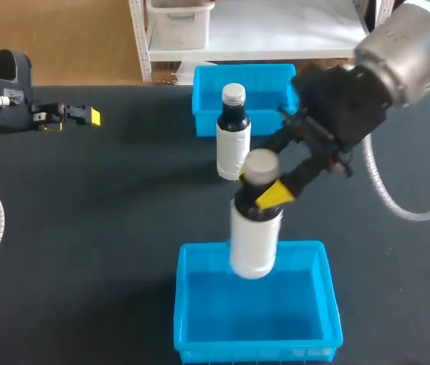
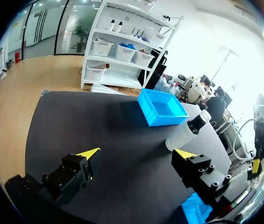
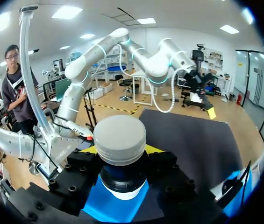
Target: Pick up the bottle, and place it in the far bin if it is heavy, or in the near bin if it is light.
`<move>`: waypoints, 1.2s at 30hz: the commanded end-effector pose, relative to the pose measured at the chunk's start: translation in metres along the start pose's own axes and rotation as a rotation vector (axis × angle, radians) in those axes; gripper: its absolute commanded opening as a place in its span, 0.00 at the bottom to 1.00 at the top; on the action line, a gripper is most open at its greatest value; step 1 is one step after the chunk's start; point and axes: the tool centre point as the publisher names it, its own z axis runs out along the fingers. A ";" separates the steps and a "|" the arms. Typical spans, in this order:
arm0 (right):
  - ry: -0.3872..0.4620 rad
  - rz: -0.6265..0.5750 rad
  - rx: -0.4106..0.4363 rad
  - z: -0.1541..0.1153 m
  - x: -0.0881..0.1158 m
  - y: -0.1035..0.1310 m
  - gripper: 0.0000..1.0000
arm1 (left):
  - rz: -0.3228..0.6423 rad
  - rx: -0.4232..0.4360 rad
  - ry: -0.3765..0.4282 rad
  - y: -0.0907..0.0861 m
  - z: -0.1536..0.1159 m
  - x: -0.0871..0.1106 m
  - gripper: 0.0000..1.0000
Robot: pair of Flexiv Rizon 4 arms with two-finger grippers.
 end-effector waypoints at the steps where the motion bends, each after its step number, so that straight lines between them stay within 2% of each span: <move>1: 0.004 -0.018 -0.042 0.028 -0.002 -0.002 0.00 | 0.000 0.000 0.000 0.000 0.000 0.000 1.00; 9: -0.024 -0.055 -0.086 0.057 0.009 0.006 0.00 | 0.000 0.000 0.000 0.000 0.000 0.000 1.00; 19: -0.001 -0.100 -0.121 0.080 0.032 0.005 0.00 | 0.000 0.000 0.000 0.000 0.000 0.000 1.00; 28: -0.013 -0.090 -0.143 0.090 0.045 0.004 0.00 | 0.000 0.000 0.000 0.000 0.000 0.000 1.00; 34: 0.011 -0.091 -0.145 0.093 0.052 0.002 0.00 | 0.000 0.000 0.000 0.000 0.000 0.000 1.00; 36: 0.020 -0.085 -0.146 0.094 0.054 0.001 0.07 | 0.000 0.000 0.000 0.000 0.000 0.000 1.00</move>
